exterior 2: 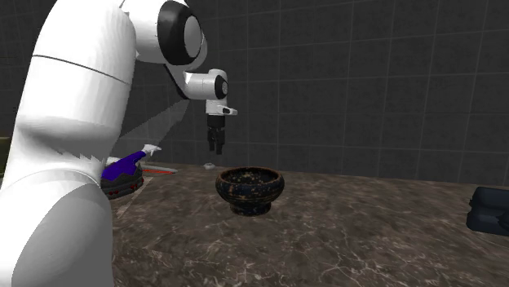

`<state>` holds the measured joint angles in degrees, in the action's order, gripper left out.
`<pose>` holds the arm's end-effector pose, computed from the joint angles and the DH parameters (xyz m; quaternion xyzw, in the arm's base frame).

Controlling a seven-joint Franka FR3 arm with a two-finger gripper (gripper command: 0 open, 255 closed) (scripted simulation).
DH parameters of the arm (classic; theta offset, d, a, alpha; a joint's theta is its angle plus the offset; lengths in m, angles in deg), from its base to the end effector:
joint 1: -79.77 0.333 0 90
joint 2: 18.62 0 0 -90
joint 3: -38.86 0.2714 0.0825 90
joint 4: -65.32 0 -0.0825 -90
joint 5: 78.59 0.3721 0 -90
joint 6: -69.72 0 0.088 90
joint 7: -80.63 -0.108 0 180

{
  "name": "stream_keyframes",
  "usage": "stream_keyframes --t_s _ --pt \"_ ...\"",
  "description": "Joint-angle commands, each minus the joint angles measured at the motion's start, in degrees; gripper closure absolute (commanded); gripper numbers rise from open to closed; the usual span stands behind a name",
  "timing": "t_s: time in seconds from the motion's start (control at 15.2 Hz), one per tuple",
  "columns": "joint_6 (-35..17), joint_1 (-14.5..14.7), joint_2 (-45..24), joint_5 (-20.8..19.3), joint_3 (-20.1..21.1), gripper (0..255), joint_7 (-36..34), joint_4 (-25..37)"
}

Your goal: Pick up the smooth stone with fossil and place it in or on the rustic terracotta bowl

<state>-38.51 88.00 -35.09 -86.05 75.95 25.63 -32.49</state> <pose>0.4478 0.4033 0.4069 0.9970 -0.0704 -0.0335 0.0015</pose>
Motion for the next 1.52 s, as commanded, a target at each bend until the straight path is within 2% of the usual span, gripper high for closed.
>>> stream_keyframes --t_s 0.0,0.2,0.26,0.73,1.25,1.32,1.45 --pt "1.14 2.6 -5.69 -2.83 -0.53 0 -2.77 5.48" --pt "3.45 7.23 -13.75 -6.07 -1.81 0 -5.98 14.44" --pt "3.76 7.85 -14.66 -6.35 -2.06 0 -6.25 15.56" --pt "-1.53 7.69 -15.68 -7.11 -2.6 0 -6.86 11.08" --pt "-1.52 7.69 -15.68 -7.11 -2.59 0 -6.86 11.09" --pt "-1.52 7.69 -15.68 -7.11 -2.59 255 -6.86 11.09" --pt "-1.52 7.69 -15.68 -7.11 -2.59 255 -6.86 11.09"
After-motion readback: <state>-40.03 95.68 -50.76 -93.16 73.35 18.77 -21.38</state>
